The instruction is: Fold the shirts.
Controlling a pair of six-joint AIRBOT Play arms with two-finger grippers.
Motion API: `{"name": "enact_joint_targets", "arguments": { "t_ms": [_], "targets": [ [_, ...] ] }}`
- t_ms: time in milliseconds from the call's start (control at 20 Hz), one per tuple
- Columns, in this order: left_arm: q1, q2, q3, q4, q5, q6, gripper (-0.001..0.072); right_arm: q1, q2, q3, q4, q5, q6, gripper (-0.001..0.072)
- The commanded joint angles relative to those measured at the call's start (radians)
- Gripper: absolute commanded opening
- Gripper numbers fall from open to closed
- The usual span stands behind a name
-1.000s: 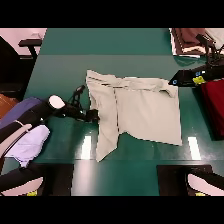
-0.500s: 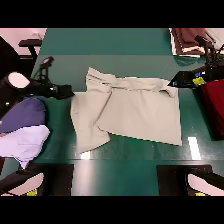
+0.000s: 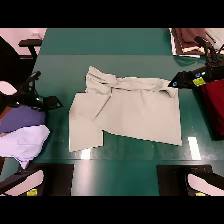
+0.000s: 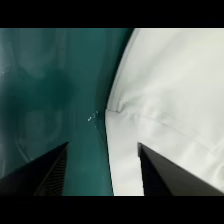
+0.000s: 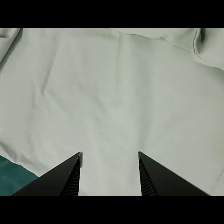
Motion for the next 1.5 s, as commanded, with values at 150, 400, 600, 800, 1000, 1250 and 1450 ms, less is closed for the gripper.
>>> {"name": "enact_joint_targets", "arguments": {
  "t_ms": [150,400,600,800,1000,1250,1450],
  "targets": [
    [-0.035,-0.122,-0.094,-0.156,0.111,0.109,0.0503,0.0,0.001,0.0,0.001,0.0,0.0,0.0411],
    [-0.133,-0.166,-0.092,-0.156,0.149,0.07,0.0501,0.0,0.001,0.0,-0.001,0.018,0.0,0.0411],
    [-0.13,-0.151,-0.002,-0.14,0.061,0.055,0.0026,-0.059,0.01,-0.028,-0.01,0.089,0.0,0.0411],
    [-0.13,-0.041,0.074,-0.131,0.005,0.057,0.0026,-0.233,0.117,-0.295,-0.127,0.108,0.002,0.0411],
    [-0.13,0.045,0.078,-0.103,-0.018,0.058,0.0027,-0.502,0.203,-0.63,-0.165,0.109,0.0,0.0583],
    [-0.13,0.045,0.077,-0.103,-0.034,0.056,0.0027,-0.64,0.204,-0.872,-0.058,0.008,-0.062,0.0531],
    [-0.13,0.045,0.077,-0.103,-0.037,0.056,0.0027,-0.549,0.159,-0.911,0.004,-0.055,-0.058,0.0507]
  ]
}}
